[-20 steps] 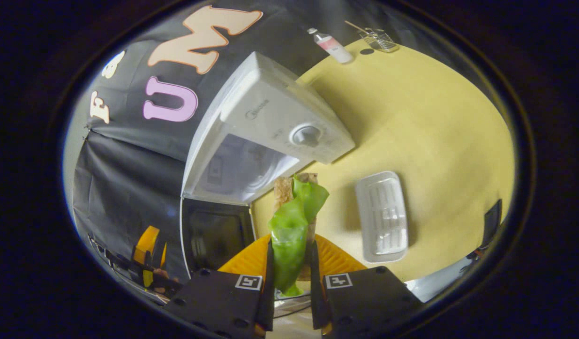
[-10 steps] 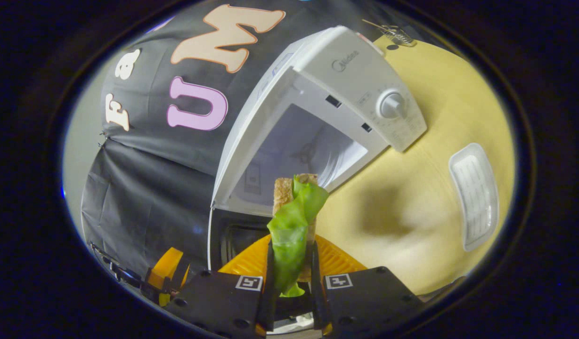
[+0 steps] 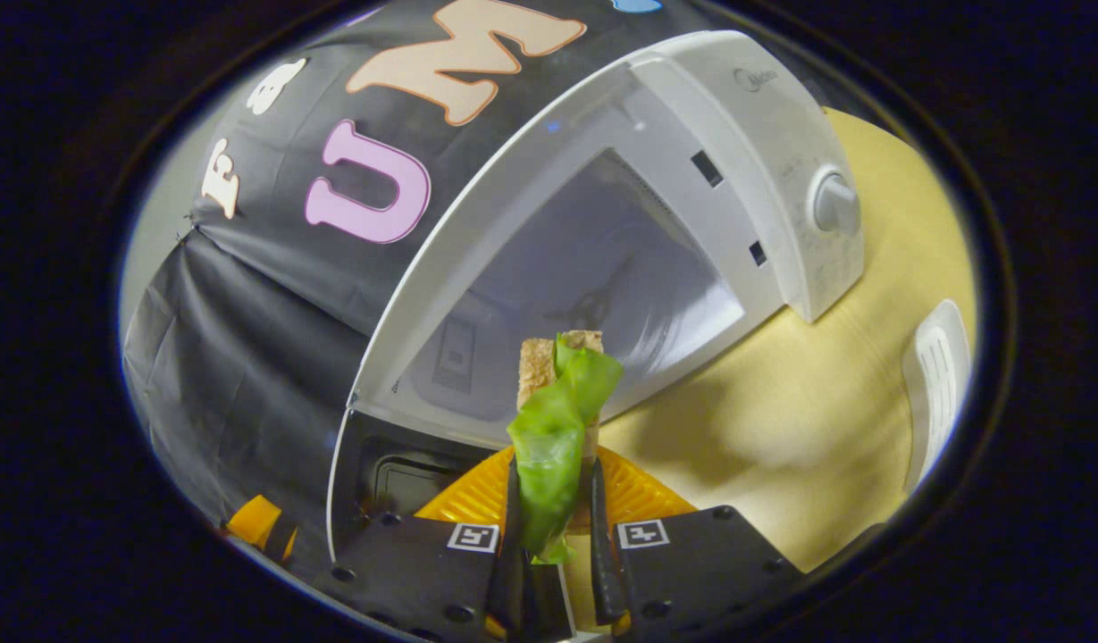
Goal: Open the microwave oven with the left hand, put the food in, and close the microwave oven.
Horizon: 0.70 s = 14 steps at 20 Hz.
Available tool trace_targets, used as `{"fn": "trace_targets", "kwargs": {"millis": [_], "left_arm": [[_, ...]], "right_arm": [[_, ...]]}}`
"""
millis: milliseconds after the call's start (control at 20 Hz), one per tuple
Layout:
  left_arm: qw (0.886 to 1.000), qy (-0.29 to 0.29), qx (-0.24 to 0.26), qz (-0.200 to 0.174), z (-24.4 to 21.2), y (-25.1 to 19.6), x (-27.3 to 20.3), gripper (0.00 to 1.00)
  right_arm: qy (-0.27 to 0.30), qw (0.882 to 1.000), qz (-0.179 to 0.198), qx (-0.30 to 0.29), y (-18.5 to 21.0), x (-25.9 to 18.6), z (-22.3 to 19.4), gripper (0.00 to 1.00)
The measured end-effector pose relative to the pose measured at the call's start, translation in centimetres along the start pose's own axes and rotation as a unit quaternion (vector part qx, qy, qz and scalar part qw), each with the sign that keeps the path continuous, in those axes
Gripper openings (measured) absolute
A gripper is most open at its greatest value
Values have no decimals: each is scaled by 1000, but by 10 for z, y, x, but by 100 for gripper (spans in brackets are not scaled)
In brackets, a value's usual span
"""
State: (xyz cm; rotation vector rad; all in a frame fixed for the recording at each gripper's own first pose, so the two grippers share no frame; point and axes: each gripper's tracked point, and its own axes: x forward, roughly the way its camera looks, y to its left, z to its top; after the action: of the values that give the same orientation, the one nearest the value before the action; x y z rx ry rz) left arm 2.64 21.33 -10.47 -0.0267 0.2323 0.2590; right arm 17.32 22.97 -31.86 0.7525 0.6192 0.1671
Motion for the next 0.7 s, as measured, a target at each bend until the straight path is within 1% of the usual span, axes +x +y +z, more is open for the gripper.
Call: {"fn": "trace_targets", "kwargs": {"millis": [150, 300, 400, 550, 600, 650, 700], "left_arm": [[1000, 0, 5, 10, -1, 11, -1, 96], [1000, 3, 8, 22, -1, 22, -4, 96], [999, 1, 9, 35, -1, 32, -5, 96], [999, 0, 7, 52, 0, 43, -8, 96], [998, 1, 7, 56, -1, 47, -8, 96], [998, 1, 5, 60, -2, 52, -9, 96], [998, 1, 3, 63, -4, 55, -10, 96]], "right_arm": [[-23, 1000, -14, -6, 1, 19, 14, 34], [-49, 998, -36, -34, -5, 39, 27, 34], [-59, 997, -35, -37, -2, 50, 33, 34], [-79, 993, -59, -58, -9, 66, 44, 34], [-85, 992, -64, -67, -9, 68, 47, 41], [-89, 990, -70, -81, -10, 71, 49, 26], [-90, 988, -74, -97, -10, 74, 49, 26]]}}
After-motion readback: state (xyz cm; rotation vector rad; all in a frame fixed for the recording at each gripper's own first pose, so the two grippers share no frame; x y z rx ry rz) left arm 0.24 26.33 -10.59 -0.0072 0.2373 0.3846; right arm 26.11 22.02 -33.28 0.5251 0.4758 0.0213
